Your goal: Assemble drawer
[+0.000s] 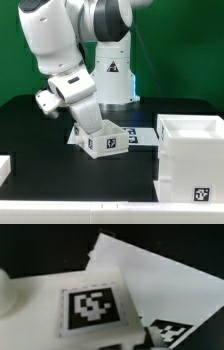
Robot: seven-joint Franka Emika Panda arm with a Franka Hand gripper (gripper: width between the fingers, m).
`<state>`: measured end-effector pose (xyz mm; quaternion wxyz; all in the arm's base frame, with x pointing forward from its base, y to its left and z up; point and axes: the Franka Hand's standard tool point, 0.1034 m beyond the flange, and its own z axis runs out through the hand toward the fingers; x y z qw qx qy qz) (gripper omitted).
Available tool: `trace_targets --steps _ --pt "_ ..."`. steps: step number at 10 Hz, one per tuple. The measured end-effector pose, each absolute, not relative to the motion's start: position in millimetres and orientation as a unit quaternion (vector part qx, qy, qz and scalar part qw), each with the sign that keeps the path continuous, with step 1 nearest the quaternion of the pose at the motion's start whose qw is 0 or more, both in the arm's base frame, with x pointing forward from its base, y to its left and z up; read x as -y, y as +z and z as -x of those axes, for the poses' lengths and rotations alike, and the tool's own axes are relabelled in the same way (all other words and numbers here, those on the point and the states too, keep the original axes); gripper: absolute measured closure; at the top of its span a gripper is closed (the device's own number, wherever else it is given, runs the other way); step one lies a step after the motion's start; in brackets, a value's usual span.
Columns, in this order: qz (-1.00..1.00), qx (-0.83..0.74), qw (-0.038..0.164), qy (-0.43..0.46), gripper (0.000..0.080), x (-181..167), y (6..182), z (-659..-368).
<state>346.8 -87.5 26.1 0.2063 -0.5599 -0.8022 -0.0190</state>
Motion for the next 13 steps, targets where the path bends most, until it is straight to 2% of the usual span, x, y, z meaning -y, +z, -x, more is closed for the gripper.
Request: trace_targets --steps 4,6,10,11,13 --pt "0.666 0.695 0.267 0.054 0.0758 82.2 63.8 -387.7" --pt "0.647 0.706 0.284 0.045 0.0758 87.4 69.7 -391.6" --pt "0.651 0.702 0.285 0.047 0.0758 86.4 67.3 -390.4" --pt "0.658 0.695 0.287 0.036 0.0758 87.4 72.8 -395.1" --pt "0.653 0.699 0.289 0.028 0.0758 98.5 98.4 -414.1"
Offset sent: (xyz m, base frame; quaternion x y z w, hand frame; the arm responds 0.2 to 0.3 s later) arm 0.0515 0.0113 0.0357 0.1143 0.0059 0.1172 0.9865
